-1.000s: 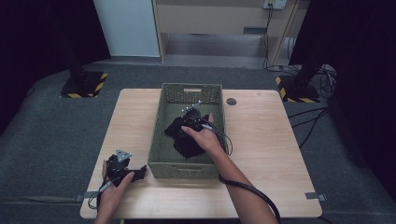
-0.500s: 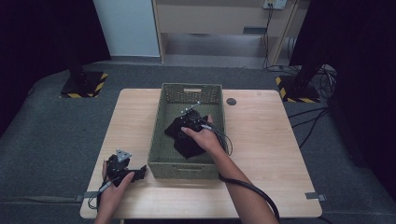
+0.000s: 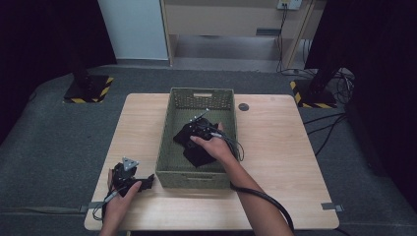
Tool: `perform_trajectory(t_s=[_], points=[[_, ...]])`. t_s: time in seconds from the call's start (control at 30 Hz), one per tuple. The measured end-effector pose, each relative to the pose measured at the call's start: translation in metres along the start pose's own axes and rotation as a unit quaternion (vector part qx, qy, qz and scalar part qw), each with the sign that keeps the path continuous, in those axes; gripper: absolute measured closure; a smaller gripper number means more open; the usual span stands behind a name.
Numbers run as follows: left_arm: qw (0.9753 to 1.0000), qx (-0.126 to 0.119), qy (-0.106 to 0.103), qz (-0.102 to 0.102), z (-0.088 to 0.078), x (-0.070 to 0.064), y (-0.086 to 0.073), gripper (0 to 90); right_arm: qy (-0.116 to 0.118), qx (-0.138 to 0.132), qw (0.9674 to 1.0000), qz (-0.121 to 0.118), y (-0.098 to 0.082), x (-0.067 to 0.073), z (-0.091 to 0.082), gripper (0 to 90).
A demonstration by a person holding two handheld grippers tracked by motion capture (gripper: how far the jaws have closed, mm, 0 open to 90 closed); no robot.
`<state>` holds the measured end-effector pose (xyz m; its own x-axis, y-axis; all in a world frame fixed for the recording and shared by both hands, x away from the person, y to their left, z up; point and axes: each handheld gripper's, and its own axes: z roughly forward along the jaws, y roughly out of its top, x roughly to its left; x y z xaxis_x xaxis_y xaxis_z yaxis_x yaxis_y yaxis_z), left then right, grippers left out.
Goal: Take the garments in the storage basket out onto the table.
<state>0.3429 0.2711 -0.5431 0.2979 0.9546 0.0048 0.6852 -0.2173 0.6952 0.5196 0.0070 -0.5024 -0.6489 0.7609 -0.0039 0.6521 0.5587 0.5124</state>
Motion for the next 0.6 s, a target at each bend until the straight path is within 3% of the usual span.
perform_trajectory(t_s=[0.6], points=[[1.0000, -0.001, 0.000, -0.001, 0.0001, -0.0002, 0.0000, 0.0, -0.001, 0.019, 0.9998, -0.005, 0.0006, -0.0035, 0.0103, 0.2]])
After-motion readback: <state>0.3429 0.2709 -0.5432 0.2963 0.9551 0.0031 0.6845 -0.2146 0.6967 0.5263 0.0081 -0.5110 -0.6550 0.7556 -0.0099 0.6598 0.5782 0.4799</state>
